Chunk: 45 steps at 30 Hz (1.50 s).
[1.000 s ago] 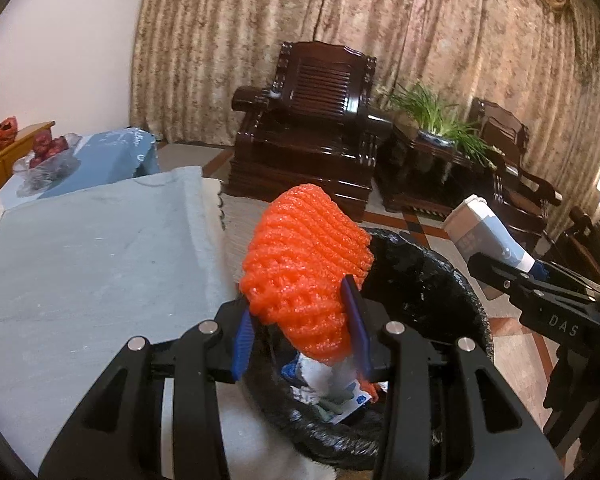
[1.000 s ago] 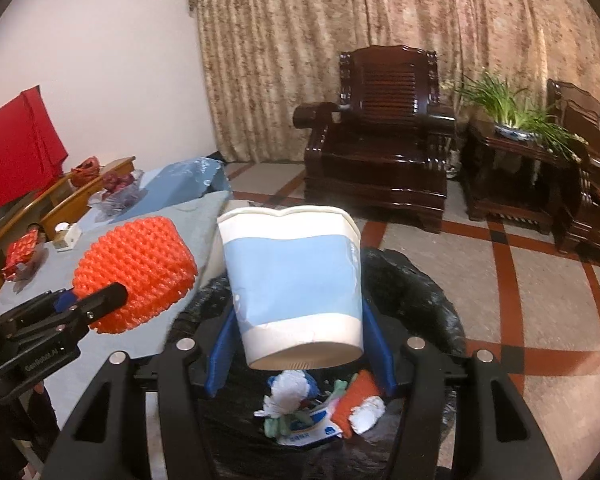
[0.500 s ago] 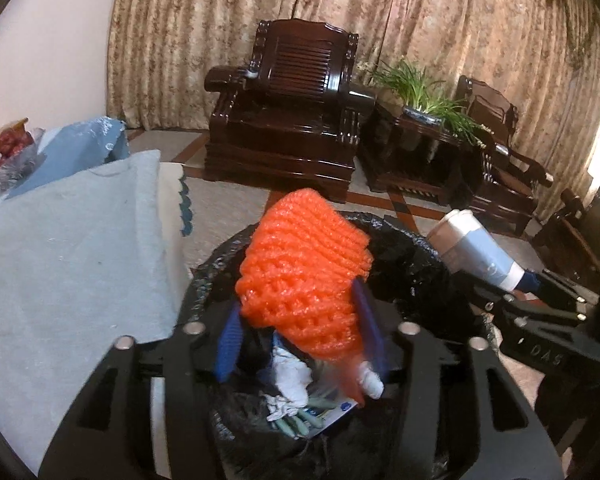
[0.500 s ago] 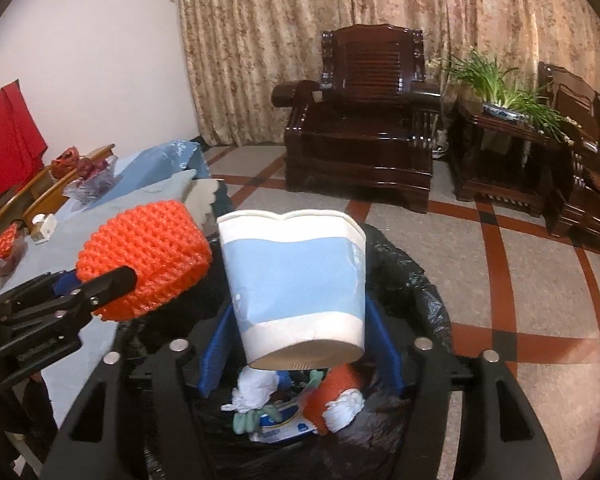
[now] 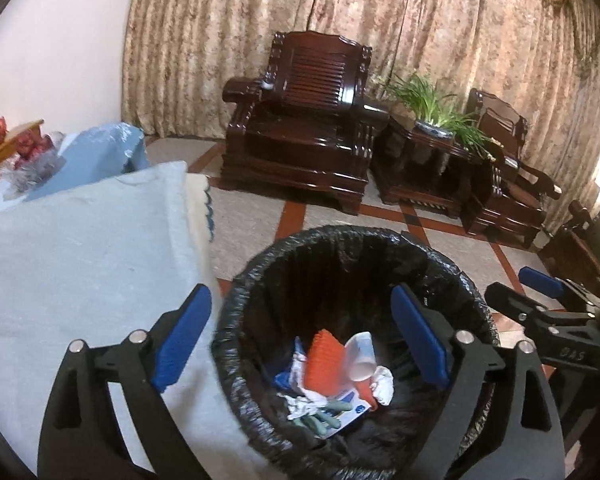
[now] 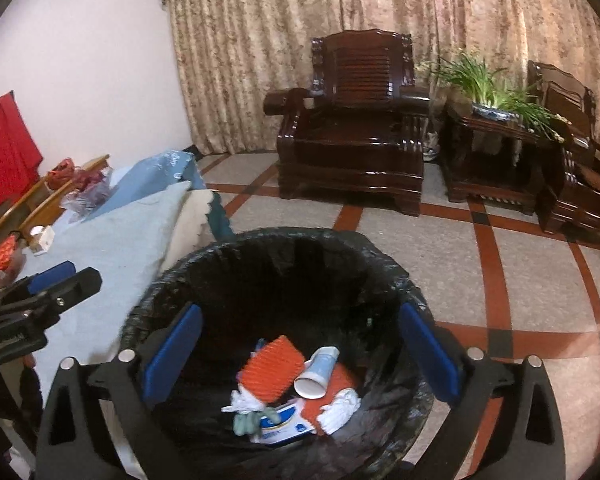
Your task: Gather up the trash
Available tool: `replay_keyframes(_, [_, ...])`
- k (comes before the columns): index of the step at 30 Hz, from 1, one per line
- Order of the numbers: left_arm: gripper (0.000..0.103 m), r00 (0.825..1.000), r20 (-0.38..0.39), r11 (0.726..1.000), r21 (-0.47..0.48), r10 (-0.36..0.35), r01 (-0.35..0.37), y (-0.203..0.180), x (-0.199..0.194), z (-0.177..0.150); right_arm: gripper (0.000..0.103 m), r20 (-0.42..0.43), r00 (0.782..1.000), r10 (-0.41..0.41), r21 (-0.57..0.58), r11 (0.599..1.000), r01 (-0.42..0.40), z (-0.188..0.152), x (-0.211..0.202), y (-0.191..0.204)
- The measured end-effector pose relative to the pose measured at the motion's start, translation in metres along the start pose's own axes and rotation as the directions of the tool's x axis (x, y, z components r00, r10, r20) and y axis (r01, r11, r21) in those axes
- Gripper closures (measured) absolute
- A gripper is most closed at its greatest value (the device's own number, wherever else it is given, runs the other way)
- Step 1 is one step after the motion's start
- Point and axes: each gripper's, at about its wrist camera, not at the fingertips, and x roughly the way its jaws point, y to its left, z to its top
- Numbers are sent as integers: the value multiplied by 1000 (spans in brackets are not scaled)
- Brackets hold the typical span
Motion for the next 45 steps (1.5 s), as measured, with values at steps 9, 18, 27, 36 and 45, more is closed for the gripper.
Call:
replay_keyframes(9, [11,999,16,999,10,36,-37,3,-55,1,6,20,996,84,-68,994,-83,9,-40,38])
replay_keyframes(18, [8,994,45,995,-7,96,-96,7,-108,-4,6,16,994,112,-69,991,-110,8,-72,55])
replay_keyframes(27, [8,989,80,992,-10,123,-123,5,-146,-1,6,35,989,142,-102,985,-138,12,-98,73])
replay_keyframes(36, [8,983,108,989,-27,147,-145,12,-168,2,6,60,985,159,-144,978,-150,15,-114,89])
replay_keyframes(45, [8,978,131,987,-30,163,-160,12,-178,4,6,75,983,170,-160,975,-157,15,-121,95])
